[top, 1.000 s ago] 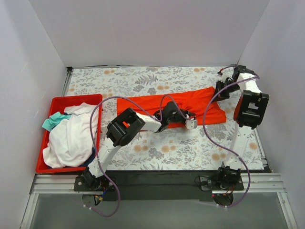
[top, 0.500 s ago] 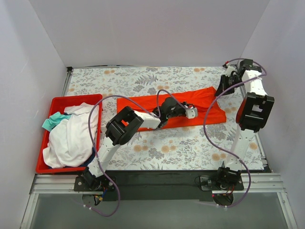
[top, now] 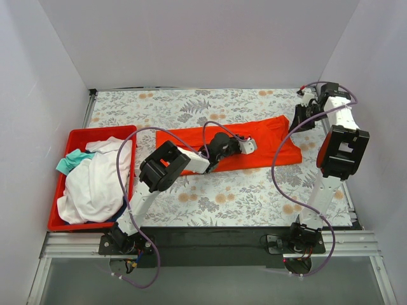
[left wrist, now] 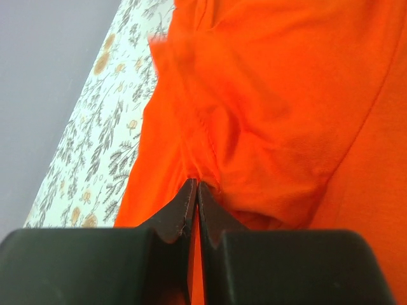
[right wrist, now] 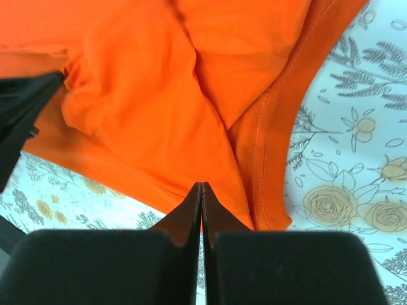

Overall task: Fold and stack the t-shirts
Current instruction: Fold the tshirt

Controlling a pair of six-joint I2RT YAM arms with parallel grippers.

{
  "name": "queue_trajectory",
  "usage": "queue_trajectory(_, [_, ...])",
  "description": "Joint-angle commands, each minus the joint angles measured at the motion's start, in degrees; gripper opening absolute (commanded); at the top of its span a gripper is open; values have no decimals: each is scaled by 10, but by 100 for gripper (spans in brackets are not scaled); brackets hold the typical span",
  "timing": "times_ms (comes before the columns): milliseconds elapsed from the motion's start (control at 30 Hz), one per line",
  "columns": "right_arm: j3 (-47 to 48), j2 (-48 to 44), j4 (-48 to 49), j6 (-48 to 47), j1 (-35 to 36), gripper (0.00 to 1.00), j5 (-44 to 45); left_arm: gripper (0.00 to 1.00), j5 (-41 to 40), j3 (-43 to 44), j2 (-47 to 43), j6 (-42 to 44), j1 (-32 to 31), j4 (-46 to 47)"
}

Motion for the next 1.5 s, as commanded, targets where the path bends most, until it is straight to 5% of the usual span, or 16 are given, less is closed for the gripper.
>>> queue_trajectory(0, [-15,-39,6,-13,4,1,5,0,-57,0,-45,-24,1,20])
queue_trajectory(167, [-41,-47,9,-13,12,1,9,0,-96,3,-47,-23,1,1])
queue_trajectory(367, [-105,-102,26,-31,34,1,63,22,-116,12,-105,-159,52,-111])
queue_trajectory(533, [-193,-155,58,-38,93,1,153,42,9,38,-208,-355,150,-285])
queue_trajectory(800, [-209,-106,119,-23,154,1,256,50,110,-24,-355,-325,213,-522])
queue_trajectory(900, [-161,-53,126,-27,154,1,284,59,153,-29,-384,-293,231,-610])
queue_trajectory(1200, [35,121,160,-61,158,1,332,59,202,-80,-420,-236,249,-706])
queue_trajectory(1333, [227,207,164,-74,174,1,356,57,162,-74,-391,-200,230,-718])
queue_trajectory(1467, [280,224,219,-73,193,1,381,51,90,-69,-345,-168,180,-711])
